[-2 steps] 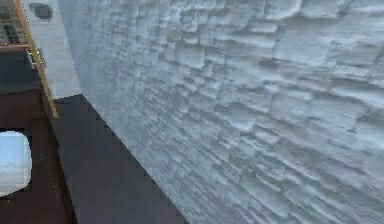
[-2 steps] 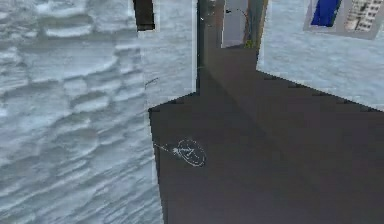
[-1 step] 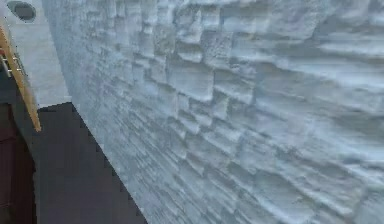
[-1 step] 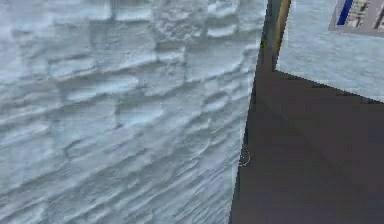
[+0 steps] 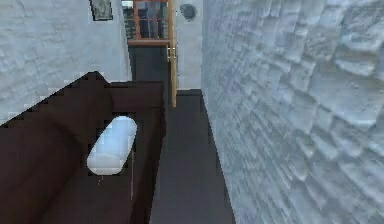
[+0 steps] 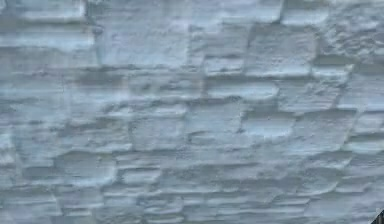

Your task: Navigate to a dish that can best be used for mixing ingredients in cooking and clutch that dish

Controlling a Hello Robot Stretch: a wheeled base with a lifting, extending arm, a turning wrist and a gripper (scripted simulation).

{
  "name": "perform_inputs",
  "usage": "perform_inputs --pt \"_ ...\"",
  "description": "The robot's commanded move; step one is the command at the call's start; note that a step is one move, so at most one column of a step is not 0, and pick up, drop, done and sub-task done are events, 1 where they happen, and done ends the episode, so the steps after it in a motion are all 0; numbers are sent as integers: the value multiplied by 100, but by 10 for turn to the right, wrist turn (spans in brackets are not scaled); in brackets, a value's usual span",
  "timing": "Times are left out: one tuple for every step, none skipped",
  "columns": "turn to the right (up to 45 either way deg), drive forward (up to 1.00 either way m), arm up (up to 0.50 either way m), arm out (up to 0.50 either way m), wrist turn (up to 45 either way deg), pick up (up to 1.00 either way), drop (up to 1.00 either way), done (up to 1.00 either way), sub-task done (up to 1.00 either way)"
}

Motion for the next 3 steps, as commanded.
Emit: perform_inputs --pt "0 100 0 0 0 0 0 0 0" --pt "-30 0 0 0 0 0 0 0 0" --pt "0 100 0 0 0 0 0 0 0"
